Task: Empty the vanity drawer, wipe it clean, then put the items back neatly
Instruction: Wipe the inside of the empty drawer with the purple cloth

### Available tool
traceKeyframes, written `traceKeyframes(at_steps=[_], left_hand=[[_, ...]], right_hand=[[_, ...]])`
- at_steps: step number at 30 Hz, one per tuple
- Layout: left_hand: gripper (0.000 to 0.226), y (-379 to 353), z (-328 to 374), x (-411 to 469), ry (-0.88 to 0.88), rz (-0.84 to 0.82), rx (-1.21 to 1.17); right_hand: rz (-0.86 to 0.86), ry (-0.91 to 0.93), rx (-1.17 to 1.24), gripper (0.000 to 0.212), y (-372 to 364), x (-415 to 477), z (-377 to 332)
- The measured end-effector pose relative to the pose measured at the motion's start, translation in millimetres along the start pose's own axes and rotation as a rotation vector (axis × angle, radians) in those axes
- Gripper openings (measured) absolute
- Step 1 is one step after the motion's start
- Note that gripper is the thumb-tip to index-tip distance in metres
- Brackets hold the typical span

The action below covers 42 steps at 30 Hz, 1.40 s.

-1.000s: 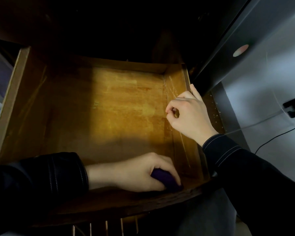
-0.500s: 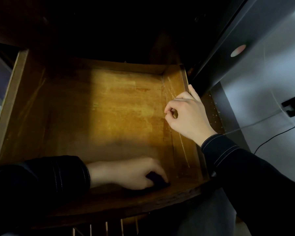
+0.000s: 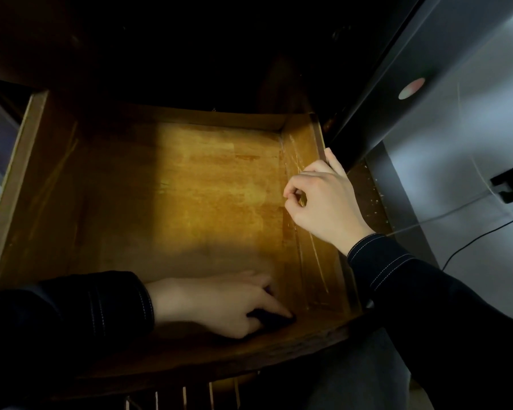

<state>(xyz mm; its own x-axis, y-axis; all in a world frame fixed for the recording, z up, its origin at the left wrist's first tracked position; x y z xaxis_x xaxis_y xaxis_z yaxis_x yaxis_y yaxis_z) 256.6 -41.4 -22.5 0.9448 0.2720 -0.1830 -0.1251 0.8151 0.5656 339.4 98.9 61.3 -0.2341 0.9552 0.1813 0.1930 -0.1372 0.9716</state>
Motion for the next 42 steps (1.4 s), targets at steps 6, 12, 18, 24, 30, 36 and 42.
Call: traceKeyframes(at_steps=[6,12,18,24,30,36,42], left_hand=[[0.043,-2,-3,29,0.050,-0.057,0.049],[0.045,-1,-9,43,0.126,-0.084,-0.247],[0.047,4,-9,31,0.039,-0.004,-0.526],[0.048,-3,-8,50,0.169,-0.053,-0.354],[0.044,18,3,34,0.019,0.078,-0.651],[0.047,-1,-5,44,0.099,0.024,-0.433],[0.048,22,16,38,-0.047,0.151,-0.481]], right_hand=[[-0.011,0.002,-0.017,0.016,-1,0,0],[-0.024,-0.001,-0.045,0.017,-1,0,0],[-0.017,-0.001,-0.036,0.016,-2,0,1],[-0.017,-0.006,-0.027,0.016,-1,0,1],[-0.014,-0.010,-0.022,0.016,0,0,1],[-0.023,-0.013,-0.024,0.017,0,0,0],[-0.018,-0.012,-0.010,0.016,1,0,-1]])
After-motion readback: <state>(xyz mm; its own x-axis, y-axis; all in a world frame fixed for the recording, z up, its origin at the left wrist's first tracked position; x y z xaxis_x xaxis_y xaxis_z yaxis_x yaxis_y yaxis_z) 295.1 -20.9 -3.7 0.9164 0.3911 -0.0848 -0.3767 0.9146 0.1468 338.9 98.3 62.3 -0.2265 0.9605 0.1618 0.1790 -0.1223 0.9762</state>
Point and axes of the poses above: each hand's wrist, its own x-axis towards the middle knuckle, its own y-axis out of the back of the hand, z = x × y, the point moved 8 cm from there along x, towards the middle knuckle, and after that the axes turned 14 degrees about -y, right-handed, at the moved point
